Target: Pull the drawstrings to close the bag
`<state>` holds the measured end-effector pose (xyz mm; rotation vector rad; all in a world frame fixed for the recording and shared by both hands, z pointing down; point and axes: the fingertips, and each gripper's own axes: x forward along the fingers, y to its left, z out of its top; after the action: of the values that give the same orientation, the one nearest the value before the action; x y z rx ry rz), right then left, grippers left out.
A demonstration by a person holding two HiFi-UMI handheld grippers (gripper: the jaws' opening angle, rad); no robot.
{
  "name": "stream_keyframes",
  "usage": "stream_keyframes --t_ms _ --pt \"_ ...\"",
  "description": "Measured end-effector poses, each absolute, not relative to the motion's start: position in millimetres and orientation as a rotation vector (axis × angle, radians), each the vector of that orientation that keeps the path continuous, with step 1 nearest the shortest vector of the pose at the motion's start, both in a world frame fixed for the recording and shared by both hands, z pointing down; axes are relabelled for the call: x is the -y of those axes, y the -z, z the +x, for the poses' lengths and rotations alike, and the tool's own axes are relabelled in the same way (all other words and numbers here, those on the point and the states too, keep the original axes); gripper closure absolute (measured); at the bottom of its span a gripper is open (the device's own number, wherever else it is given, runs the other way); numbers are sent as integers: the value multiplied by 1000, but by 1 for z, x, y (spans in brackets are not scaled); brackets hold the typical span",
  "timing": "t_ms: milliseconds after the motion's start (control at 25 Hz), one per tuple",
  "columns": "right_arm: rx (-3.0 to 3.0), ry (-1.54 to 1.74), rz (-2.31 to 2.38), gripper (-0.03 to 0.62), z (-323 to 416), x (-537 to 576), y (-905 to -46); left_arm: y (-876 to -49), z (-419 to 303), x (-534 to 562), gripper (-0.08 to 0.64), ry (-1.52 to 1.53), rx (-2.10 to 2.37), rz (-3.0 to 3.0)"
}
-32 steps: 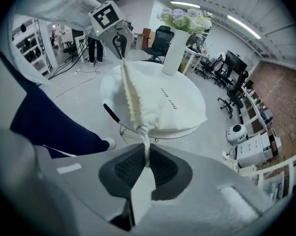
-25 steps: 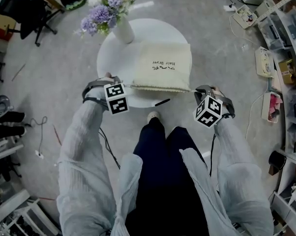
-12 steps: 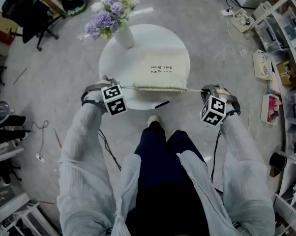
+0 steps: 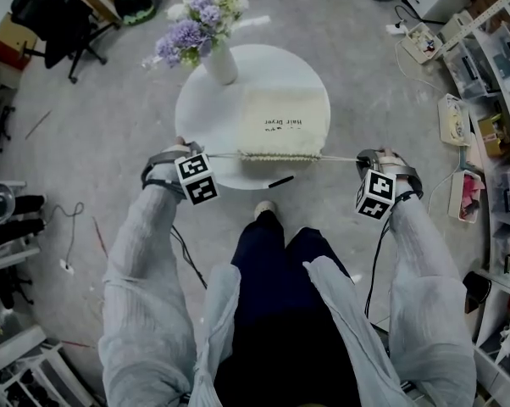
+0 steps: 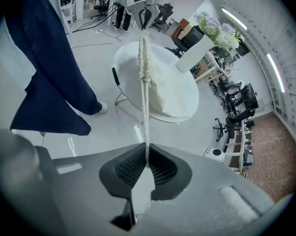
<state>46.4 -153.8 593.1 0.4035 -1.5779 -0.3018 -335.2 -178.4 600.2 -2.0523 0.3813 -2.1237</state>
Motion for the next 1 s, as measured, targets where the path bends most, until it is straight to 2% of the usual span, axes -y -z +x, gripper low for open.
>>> stream_keyframes --t_ms 1000 --pt "1438 333 319 577 96 141 -612 -617 -398 158 528 2255 -414 -2049"
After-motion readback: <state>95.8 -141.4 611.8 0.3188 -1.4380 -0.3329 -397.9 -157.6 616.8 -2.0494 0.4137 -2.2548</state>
